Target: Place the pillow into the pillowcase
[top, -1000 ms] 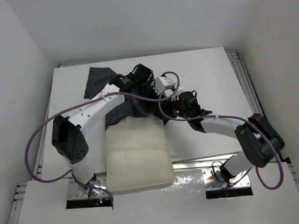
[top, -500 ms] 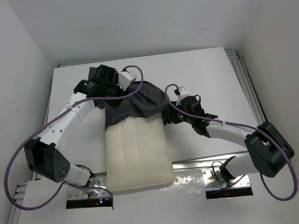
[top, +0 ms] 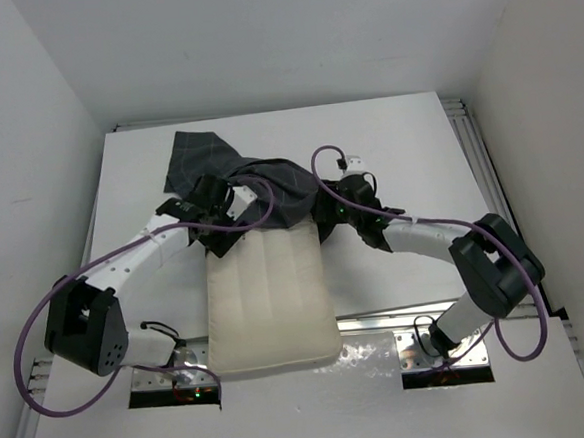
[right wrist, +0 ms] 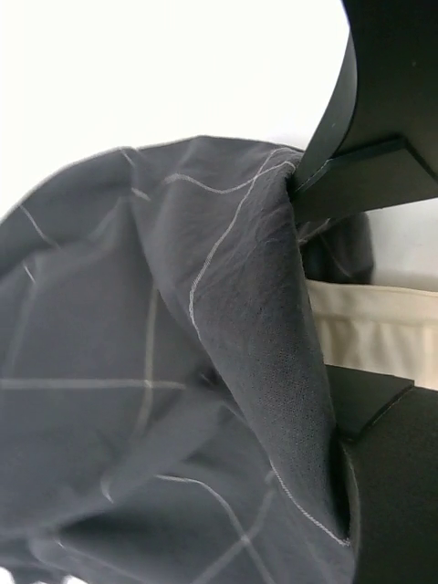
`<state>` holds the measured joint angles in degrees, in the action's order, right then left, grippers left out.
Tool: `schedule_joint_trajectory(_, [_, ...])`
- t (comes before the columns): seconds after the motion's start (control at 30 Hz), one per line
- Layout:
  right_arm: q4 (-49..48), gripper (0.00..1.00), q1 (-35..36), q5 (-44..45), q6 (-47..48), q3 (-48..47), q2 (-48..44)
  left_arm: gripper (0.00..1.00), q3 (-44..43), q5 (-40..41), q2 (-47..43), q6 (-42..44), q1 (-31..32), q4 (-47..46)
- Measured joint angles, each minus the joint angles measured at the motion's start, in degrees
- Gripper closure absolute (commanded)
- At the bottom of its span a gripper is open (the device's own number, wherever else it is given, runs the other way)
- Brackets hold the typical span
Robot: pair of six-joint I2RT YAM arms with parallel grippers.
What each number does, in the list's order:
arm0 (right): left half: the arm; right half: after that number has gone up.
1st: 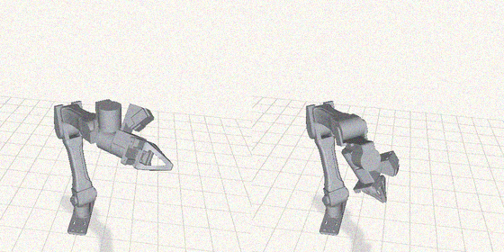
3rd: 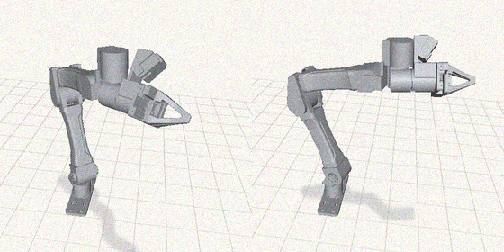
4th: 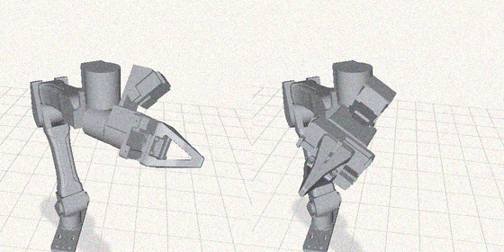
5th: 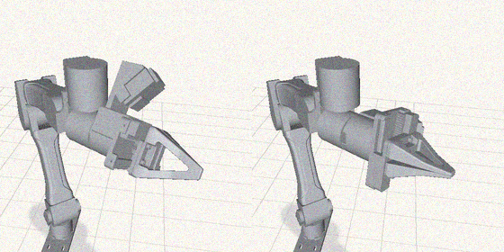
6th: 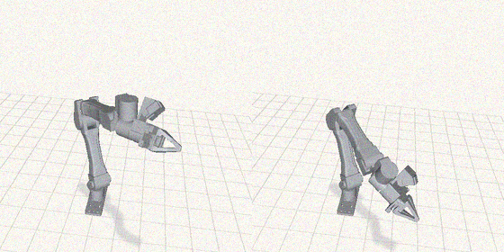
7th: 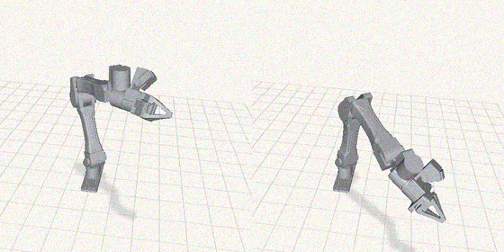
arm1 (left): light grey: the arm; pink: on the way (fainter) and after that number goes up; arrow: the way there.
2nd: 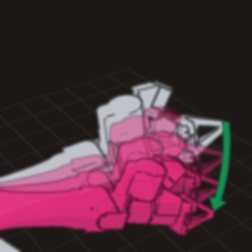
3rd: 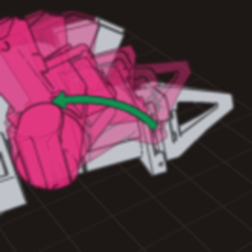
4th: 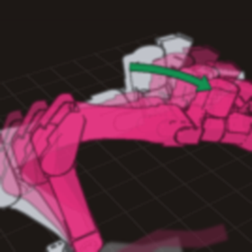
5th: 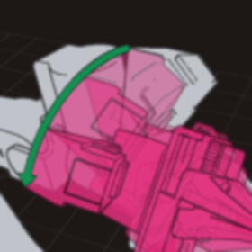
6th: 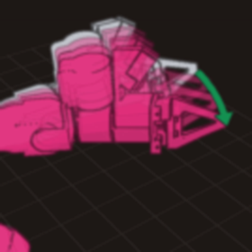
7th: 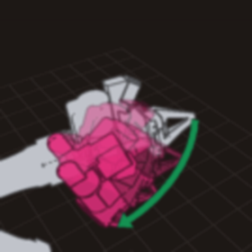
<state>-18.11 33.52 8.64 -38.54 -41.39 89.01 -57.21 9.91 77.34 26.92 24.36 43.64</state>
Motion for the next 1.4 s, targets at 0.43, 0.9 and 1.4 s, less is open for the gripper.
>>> schedule_joint_trajectory(0.43, [6.38, 0.65, 0.00, 11.47, -8.52, -6.34, 7.56, 1.00, 8.63, 5.86, 0.57, -2.86, -0.09, -12.04])
schedule_joint_trajectory(0.9, [5.33, 1.00, -1.68, 9.94, -3.67, 2.71, -0.79, 1.00, 3.80, -2.95, -10.84, 1.38, -0.42, 0.96])
schedule_joint_trajectory(1.4, [9.57, 0.40, -1.07, -5.40, 11.10, 8.28, -15.19, 1.00, 2.99, -12.81, -11.89, 1.05, -0.44, 6.60])
